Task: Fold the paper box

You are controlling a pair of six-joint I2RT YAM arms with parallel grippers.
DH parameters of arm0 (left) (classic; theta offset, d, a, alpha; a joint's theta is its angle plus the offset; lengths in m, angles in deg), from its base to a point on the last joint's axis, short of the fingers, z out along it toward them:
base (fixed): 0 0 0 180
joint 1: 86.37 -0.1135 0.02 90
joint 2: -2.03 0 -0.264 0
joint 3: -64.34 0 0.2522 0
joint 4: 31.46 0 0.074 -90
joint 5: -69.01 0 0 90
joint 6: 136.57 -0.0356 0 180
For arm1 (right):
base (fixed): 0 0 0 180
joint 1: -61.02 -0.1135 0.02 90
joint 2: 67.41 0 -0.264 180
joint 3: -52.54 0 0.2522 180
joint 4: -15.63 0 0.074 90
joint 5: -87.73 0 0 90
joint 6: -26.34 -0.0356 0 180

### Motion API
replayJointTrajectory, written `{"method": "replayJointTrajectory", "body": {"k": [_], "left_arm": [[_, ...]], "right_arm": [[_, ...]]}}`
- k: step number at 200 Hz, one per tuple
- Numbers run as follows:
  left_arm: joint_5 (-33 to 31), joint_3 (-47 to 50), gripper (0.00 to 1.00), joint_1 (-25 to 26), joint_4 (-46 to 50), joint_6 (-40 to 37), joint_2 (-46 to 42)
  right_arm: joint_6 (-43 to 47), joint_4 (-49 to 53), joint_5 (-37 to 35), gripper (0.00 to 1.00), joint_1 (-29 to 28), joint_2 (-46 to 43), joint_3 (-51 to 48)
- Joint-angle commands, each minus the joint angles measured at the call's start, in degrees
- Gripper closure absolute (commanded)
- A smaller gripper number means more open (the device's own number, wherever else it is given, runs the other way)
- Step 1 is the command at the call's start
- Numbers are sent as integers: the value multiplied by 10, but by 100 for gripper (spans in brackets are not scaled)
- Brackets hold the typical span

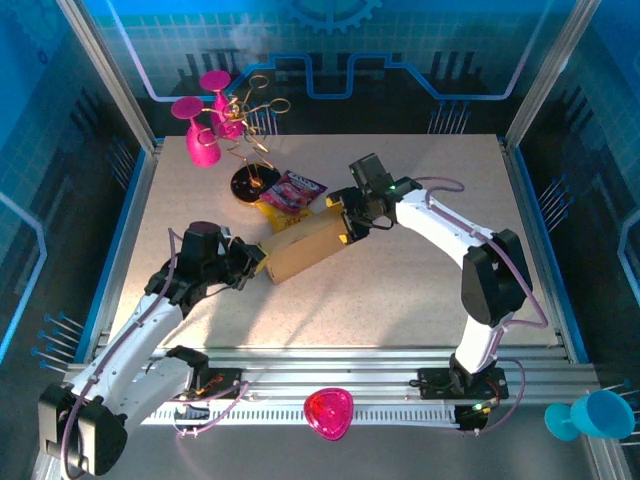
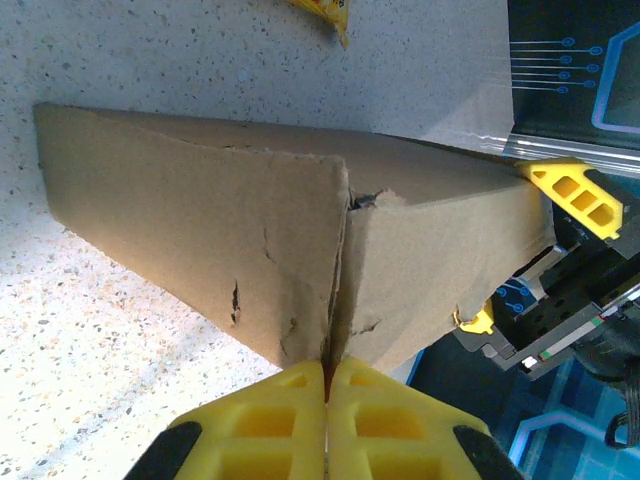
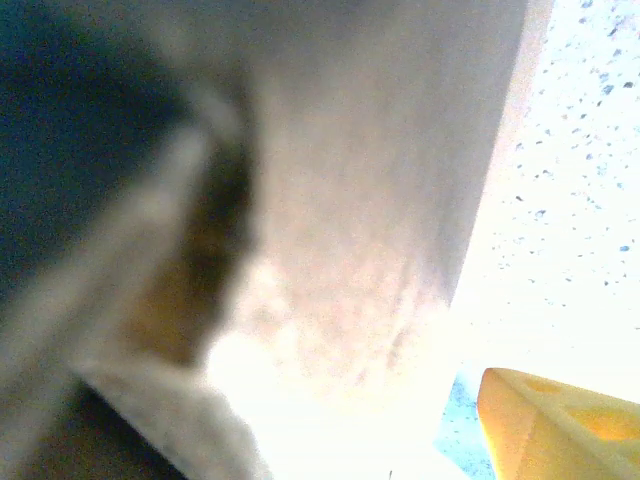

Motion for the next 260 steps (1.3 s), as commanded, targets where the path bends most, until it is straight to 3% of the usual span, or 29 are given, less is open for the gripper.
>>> {"method": "replayJointTrajectory", "body": {"k": [1, 61, 109, 165, 229, 260], "left_arm": [[-15, 25, 94, -10, 76, -13, 17], [-6, 12, 95, -13, 71, -21, 35], [-2, 5, 95, -15, 68, -25, 45], [-1, 3, 95, -16, 68, -28, 46], [2, 2, 95, -17, 68, -30, 48], [3, 0, 95, -19, 67, -33, 52]], "right_arm": [[87, 54, -15, 12, 27, -6, 43], [179, 4, 23, 8, 99, -92, -19], [209, -91, 106, 35, 139, -77, -64], [223, -118, 125, 38, 138, -31, -38], [239, -123, 133, 52, 146, 4, -60], [249, -109, 125, 66, 147, 20, -70]]}}
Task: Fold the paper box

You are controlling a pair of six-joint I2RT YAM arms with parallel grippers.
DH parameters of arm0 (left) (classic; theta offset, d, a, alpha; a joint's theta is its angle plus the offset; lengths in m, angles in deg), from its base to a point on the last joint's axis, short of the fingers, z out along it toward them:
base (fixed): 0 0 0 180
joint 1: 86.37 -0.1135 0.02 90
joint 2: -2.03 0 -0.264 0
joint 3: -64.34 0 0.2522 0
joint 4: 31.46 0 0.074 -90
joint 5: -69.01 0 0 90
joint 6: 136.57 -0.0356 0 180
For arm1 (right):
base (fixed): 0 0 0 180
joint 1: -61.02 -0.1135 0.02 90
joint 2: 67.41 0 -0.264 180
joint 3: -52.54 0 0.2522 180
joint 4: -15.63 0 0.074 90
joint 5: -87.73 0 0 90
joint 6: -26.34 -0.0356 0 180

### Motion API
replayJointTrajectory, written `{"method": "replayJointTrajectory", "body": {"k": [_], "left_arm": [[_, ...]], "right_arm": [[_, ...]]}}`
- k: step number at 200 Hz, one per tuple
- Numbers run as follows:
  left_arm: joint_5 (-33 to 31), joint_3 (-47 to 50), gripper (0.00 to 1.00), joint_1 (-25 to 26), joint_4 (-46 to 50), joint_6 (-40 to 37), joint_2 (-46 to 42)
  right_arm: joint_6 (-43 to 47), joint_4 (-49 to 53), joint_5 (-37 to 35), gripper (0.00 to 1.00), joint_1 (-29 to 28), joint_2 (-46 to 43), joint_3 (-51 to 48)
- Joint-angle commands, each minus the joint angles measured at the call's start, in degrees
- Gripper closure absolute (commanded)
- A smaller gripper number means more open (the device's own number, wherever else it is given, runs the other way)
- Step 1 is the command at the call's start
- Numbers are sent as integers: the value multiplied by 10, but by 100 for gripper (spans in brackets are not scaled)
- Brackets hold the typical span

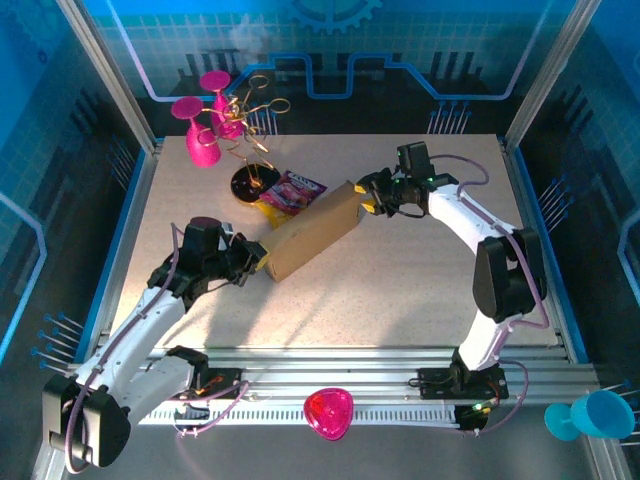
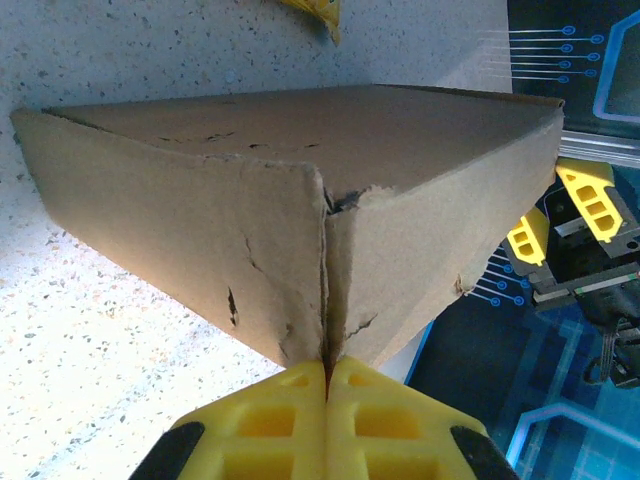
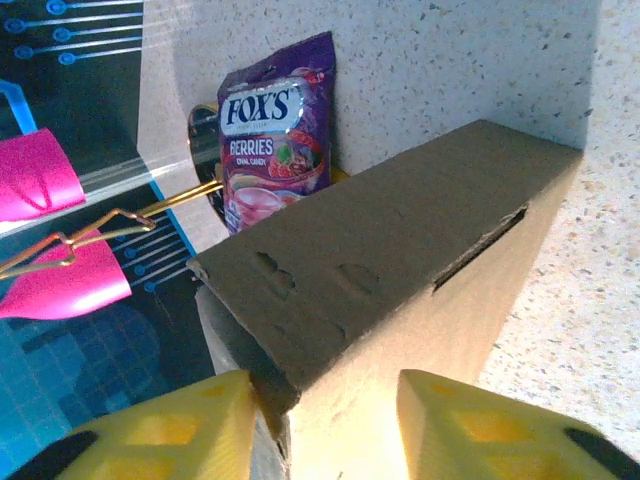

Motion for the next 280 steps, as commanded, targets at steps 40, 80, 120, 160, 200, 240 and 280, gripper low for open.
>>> {"method": "replayJointTrajectory", "body": {"k": [40, 80, 120, 160, 200, 240, 280], "left_arm": [[-5, 0, 95, -10, 78, -30, 30], [27, -13, 94, 15, 58, -41, 47], [-13, -9, 93, 93, 77, -45, 39], [-63, 17, 81, 180, 83, -47, 63], [-116, -18, 52, 192, 120, -57, 26], [-192, -71, 1, 113, 175, -119, -76], [-477, -74, 1, 47, 284, -183, -119]], "right_arm": [[24, 33, -23, 73, 18, 10, -57], [72, -26, -1, 55, 42, -37, -69], [213, 83, -52, 42, 70, -148, -92], [223, 95, -86, 44, 142, -283, -263], [272, 140, -182, 1, 149, -382, -286], [396, 156, -314, 0, 142, -415, -242], [572, 2, -467, 0, 119, -430, -362]]}}
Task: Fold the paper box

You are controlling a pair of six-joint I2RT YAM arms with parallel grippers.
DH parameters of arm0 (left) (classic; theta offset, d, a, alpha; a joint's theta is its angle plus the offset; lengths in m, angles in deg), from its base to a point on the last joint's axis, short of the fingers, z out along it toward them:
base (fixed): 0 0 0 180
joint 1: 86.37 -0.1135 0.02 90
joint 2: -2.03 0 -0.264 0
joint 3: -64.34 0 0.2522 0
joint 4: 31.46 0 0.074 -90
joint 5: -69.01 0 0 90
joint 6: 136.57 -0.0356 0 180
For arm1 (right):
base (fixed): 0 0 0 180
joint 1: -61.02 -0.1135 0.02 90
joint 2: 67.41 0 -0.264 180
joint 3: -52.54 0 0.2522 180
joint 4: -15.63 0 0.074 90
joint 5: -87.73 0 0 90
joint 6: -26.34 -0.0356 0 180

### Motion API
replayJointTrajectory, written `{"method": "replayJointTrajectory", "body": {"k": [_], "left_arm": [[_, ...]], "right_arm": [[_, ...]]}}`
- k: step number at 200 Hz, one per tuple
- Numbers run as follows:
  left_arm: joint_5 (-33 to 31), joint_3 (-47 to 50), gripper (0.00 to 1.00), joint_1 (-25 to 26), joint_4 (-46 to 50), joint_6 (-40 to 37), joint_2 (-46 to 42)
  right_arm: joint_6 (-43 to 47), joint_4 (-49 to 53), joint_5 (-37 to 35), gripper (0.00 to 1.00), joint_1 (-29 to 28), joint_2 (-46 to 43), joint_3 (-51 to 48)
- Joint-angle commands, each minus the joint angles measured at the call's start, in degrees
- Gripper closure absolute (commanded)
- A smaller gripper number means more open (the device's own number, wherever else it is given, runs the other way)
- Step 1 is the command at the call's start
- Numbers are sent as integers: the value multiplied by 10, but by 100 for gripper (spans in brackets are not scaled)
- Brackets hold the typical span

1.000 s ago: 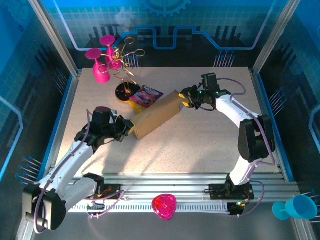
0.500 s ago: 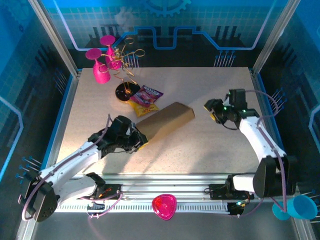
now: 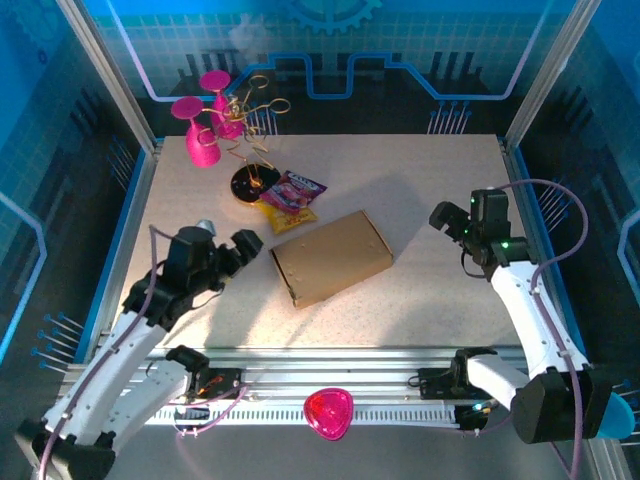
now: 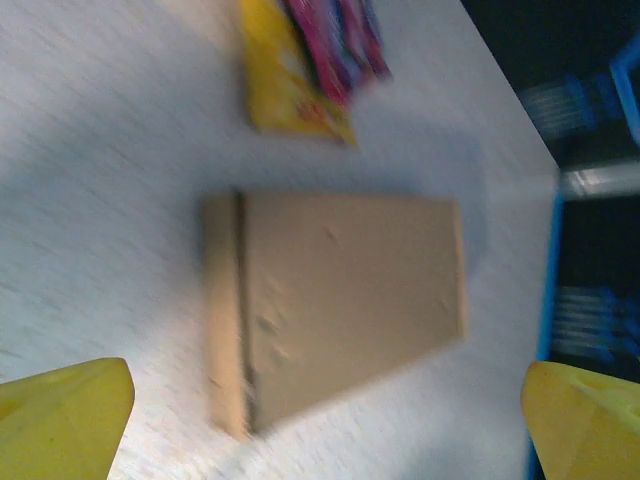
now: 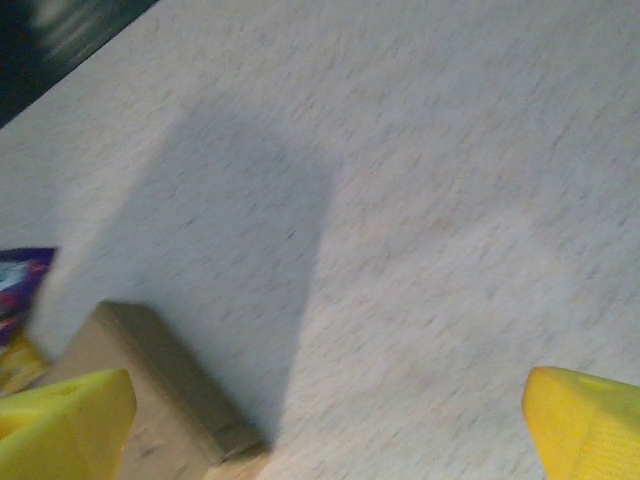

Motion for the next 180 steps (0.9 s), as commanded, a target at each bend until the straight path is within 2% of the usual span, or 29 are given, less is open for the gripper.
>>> {"method": "replayJointTrajectory", "body": {"k": [1, 9, 16, 29, 40, 51, 65, 96, 116, 139, 157, 180], "left_arm": [[-249, -10, 1, -9, 120, -53, 5], [-323, -6, 1, -9, 143, -56, 12], [-356, 11, 1, -10, 116, -115, 14], [-339, 80, 1, -10, -22, -310, -1], [-353, 124, 1, -14, -84, -347, -13], [-317, 165, 1, -39, -143, -382, -20], [-261, 205, 1, -73, -214, -409, -11], [-202, 275, 1, -127, -426, -443, 67], [-153, 278, 1, -176, -526, -439, 139], [-98, 278, 1, -204, -649, -449, 214], [-46, 282, 1, -224, -751, -458, 267], [-10, 293, 1, -234, -878, -475, 330]], "right_arm": [[173, -121, -105, 0, -17, -16, -95], [209, -190, -114, 0, -27, -24, -141], [236, -252, -111, 0, -31, -27, -176], [267, -334, -106, 0, -37, -22, -221], [285, -404, -96, 0, -37, -5, -248], [305, -479, -84, 0, -37, 20, -270], [327, -580, -59, 0, -33, 64, -292], [336, -723, -6, 0, -9, 177, -286], [318, -731, 25, 0, 3, 236, -257], [349, -746, 52, 0, -16, 255, -259], [345, -875, 30, 0, -16, 283, -310], [334, -903, 18, 0, -12, 279, -327]]}}
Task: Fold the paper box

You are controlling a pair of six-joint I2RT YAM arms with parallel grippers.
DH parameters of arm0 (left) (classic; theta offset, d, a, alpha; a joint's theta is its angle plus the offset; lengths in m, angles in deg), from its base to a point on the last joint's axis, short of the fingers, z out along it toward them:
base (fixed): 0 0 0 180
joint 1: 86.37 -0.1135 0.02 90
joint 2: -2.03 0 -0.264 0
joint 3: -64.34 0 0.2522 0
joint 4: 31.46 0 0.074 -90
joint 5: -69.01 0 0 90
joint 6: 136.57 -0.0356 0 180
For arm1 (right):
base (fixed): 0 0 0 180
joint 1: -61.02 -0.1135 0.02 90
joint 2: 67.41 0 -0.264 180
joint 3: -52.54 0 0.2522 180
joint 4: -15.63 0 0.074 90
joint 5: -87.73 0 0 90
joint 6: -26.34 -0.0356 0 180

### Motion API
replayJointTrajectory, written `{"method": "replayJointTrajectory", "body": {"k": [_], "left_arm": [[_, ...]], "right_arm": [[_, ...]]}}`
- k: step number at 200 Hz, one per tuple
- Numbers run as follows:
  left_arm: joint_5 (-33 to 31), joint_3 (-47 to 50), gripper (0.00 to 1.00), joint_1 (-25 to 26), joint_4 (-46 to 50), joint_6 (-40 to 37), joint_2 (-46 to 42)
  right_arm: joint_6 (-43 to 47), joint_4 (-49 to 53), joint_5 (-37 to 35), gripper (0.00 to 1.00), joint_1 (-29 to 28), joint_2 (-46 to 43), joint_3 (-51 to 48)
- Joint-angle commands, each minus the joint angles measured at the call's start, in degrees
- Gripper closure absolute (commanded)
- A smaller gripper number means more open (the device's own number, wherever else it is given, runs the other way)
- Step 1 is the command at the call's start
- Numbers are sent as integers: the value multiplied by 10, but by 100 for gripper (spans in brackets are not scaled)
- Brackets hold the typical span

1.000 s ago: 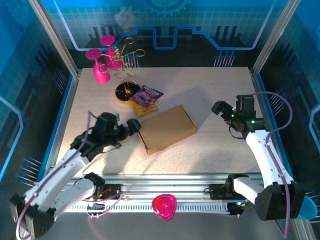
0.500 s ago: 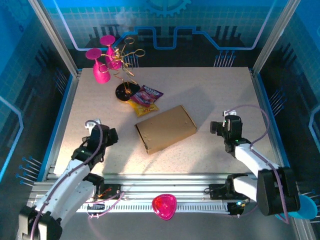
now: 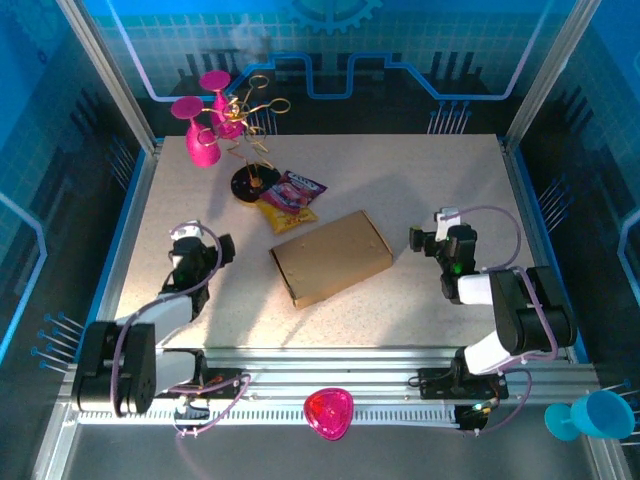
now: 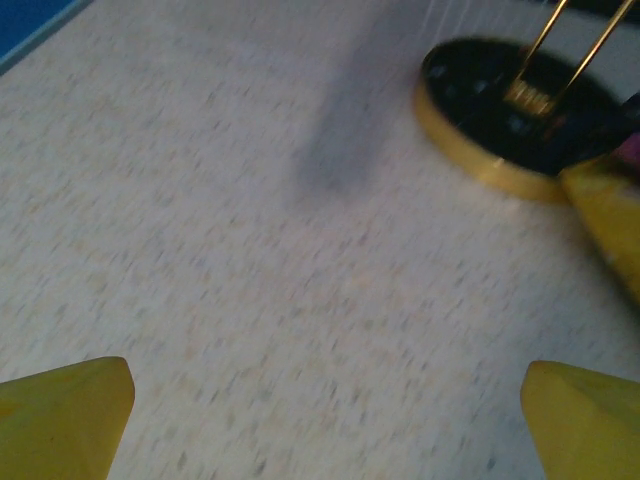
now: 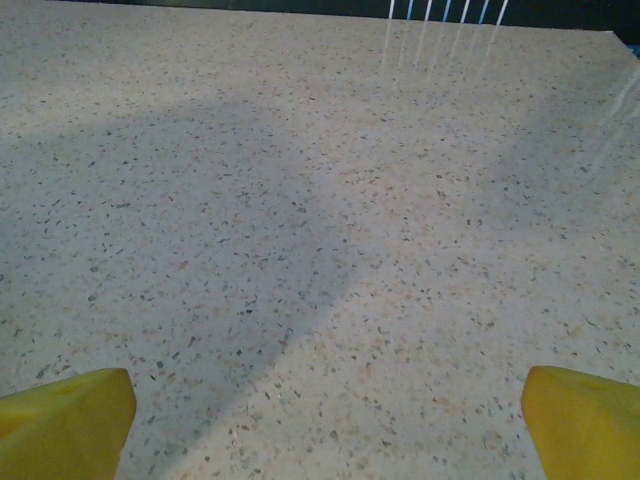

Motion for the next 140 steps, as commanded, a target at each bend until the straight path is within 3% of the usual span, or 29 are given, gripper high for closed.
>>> {"method": "replayJointTrajectory", "body": {"k": [1, 33, 48, 63, 75, 140], "left_arm": [[77, 15, 1, -14, -200, -37, 48], [109, 28, 1, -15, -413, -57, 212], [102, -6, 1, -16, -258, -49, 158], [115, -6, 1, -16, -312, -56, 188], [121, -20, 1, -15, -265, -56, 177], [128, -29, 1, -15, -256, -61, 181]], "right_arm": [[4, -110, -7, 0, 0, 7, -21], [6, -73, -27, 0, -6, 9, -2], [6, -71, -26, 0, -7, 8, -1], [6, -53, -33, 0, -9, 9, 8], [13, -55, -36, 0, -15, 10, 9], [24, -59, -43, 0, -25, 11, 8]]}}
